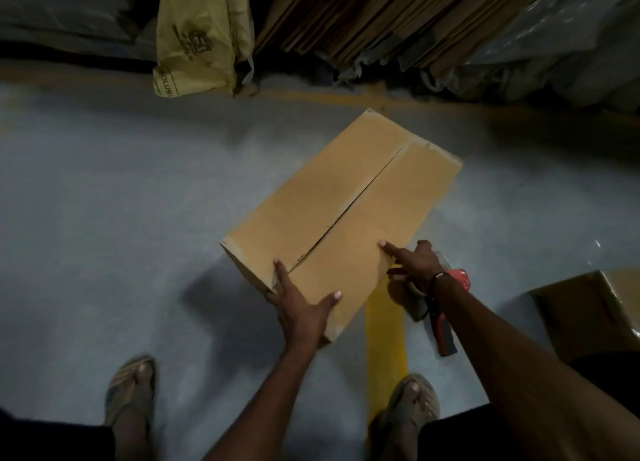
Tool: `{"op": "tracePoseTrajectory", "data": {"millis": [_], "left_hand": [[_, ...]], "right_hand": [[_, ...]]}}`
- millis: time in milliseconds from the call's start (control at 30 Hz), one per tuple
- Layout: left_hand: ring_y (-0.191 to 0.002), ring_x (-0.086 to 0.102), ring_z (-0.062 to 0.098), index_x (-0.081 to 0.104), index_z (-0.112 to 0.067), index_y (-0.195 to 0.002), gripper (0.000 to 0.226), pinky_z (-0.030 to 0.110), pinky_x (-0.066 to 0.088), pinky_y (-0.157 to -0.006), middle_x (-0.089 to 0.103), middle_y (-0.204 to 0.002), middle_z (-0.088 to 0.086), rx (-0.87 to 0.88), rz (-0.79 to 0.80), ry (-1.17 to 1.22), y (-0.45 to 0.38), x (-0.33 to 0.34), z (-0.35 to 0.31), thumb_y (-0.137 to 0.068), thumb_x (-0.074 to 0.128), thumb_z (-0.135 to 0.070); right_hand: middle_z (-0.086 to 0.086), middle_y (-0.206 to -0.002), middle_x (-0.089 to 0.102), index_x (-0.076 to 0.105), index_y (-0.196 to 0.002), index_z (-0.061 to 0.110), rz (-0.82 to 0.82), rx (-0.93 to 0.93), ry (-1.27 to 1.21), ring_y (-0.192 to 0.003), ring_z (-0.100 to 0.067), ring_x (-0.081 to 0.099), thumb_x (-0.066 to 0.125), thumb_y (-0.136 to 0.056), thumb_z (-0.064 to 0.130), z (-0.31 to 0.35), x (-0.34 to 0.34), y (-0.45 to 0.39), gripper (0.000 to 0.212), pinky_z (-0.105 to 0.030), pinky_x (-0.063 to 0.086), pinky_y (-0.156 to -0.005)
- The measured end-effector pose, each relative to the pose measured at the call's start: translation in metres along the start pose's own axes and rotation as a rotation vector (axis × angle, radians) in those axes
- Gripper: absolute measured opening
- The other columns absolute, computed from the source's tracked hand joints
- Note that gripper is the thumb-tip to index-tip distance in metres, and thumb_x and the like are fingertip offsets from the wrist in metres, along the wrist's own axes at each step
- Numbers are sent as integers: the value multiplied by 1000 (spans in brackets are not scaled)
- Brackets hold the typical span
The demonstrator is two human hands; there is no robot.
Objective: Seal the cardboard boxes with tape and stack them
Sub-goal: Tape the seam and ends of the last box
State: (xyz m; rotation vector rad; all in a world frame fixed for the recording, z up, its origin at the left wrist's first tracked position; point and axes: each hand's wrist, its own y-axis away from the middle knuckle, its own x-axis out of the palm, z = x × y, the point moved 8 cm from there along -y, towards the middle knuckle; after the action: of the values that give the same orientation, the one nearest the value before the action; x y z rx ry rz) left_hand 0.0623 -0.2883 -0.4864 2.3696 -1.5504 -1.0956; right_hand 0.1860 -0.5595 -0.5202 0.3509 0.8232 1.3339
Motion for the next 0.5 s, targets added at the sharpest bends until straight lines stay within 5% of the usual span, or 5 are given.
{"op": "tracePoseTrajectory", "data": {"millis": [67, 167, 233, 300, 500], "left_hand": [[-138, 41, 46, 1, -36, -164, 142, 40, 44, -103, 14, -159, 35, -1, 25, -41, -18, -17, 0, -62, 99, -36], [-146, 32, 44, 4, -36, -164, 145, 44, 41, -110, 18, -161, 32, 40, 87, -135, -55, -44, 2, -56, 101, -39], [-149, 27, 41, 6, -37, -164, 148, 47, 36, -115, 21, -164, 24, 83, 139, -223, -79, -63, 3, -51, 101, -45], [-149, 30, 41, 8, -40, -164, 149, 49, 35, -117, 23, -165, 21, 100, 187, -290, -99, -81, 3, -48, 101, -49], [-152, 26, 37, 9, -41, -163, 145, 45, 32, -119, 20, -168, 17, 164, 282, -404, -140, -105, -13, -50, 100, -51]], "right_hand": [[-15, -131, 46, -2, -159, 25, -55, -70, -6, -97, -36, 70, 90, -73, 45, 7, -7, 0, 128, -50, 64, -74], [-17, -151, 42, -5, -157, 38, -216, -126, 41, -107, -41, 67, 90, -56, 68, 16, -31, -1, 141, -51, 62, -81], [-19, -154, 37, -1, -158, 35, -320, -182, 90, -127, -46, 53, 87, -45, 76, 23, -48, -2, 149, -58, 53, -99], [-20, -162, 22, 4, -161, 22, -395, -230, 133, -144, -45, 32, 90, -63, 60, 30, -61, -1, 136, -57, 37, -115], [-11, -167, 11, 7, -162, 22, -432, -256, 158, -151, -39, 20, 90, -59, 62, 28, -84, -17, 138, -55, 27, -121]]}}
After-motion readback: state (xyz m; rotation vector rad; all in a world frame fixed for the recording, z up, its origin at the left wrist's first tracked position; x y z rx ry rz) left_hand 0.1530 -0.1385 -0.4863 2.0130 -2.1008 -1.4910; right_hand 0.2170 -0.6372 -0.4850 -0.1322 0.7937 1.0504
